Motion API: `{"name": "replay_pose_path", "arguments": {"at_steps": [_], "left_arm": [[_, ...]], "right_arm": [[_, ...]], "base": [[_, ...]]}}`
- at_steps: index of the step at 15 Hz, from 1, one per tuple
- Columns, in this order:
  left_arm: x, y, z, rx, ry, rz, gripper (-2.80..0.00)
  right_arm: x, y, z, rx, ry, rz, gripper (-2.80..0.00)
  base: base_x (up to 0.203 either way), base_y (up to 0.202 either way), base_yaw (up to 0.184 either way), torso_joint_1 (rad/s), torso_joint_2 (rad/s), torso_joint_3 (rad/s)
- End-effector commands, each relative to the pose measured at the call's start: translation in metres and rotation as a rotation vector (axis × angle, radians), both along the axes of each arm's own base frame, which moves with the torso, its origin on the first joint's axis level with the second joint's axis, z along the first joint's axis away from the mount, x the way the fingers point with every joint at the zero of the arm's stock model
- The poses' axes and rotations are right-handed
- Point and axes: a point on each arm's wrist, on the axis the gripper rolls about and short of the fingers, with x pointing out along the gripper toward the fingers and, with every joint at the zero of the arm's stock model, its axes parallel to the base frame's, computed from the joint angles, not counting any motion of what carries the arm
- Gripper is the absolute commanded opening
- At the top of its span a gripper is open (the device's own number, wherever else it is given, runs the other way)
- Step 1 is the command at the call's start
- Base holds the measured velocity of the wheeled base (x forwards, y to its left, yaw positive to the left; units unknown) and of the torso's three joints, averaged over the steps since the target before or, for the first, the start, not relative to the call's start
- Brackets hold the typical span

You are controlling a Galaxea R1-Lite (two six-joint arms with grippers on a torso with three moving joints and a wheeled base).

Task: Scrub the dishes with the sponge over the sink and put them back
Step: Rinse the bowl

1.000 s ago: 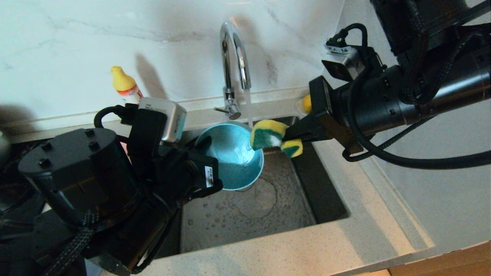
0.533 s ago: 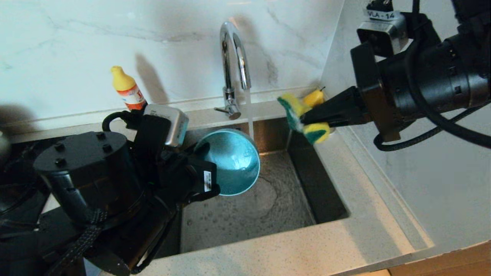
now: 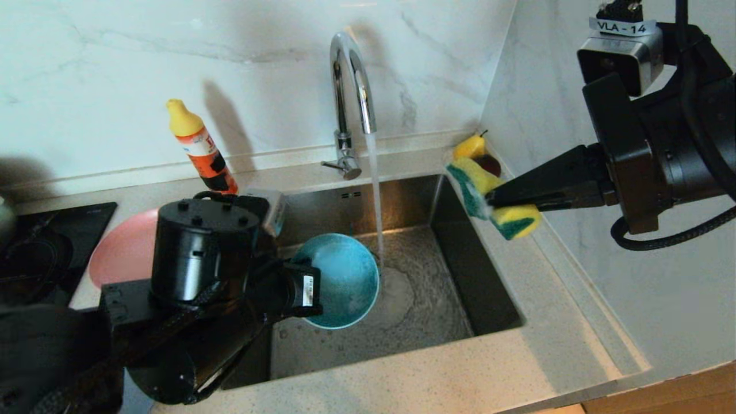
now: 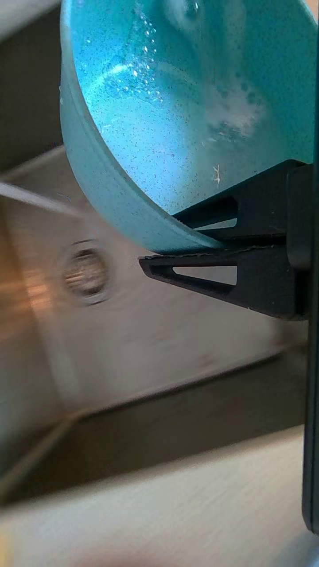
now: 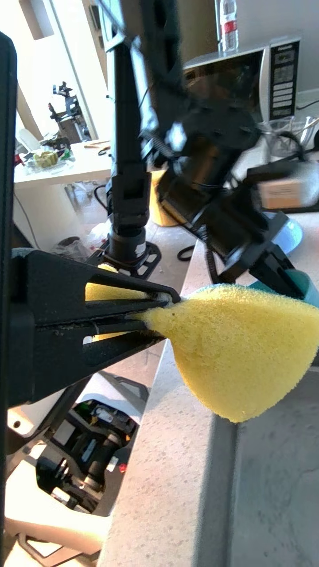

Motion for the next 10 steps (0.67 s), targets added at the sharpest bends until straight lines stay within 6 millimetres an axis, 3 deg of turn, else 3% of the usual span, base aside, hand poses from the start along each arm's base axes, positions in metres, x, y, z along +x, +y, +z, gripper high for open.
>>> {"name": "replay_pose_path", "arguments": {"at_steps": [1,4,10], "left_arm": [[0.015,0.000,0.006,-0.052,0.143,0.054,-2.80],[0.052,-0.005,-0.006,-0.121,0.304,0.144,-2.80],[0.109,-0.025,-0.008,-0.246,0.376,0.277,-2.80]], "right_arm": [[-0.005,-0.004,0.002,0.006,0.001,0.000,-2.80],[-0.009,-0.008,0.003,-0.001,-0.018,0.008,-2.80],[-0.019,-0.015,0.002,-0.003,-0.016,0.012,-2.80]], "base": [[0.000,0.000,0.000,0.000,0.00,0.000],[0.000,0.000,0.000,0.000,0.00,0.000],[0.000,0.000,0.000,0.000,0.00,0.000]]}}
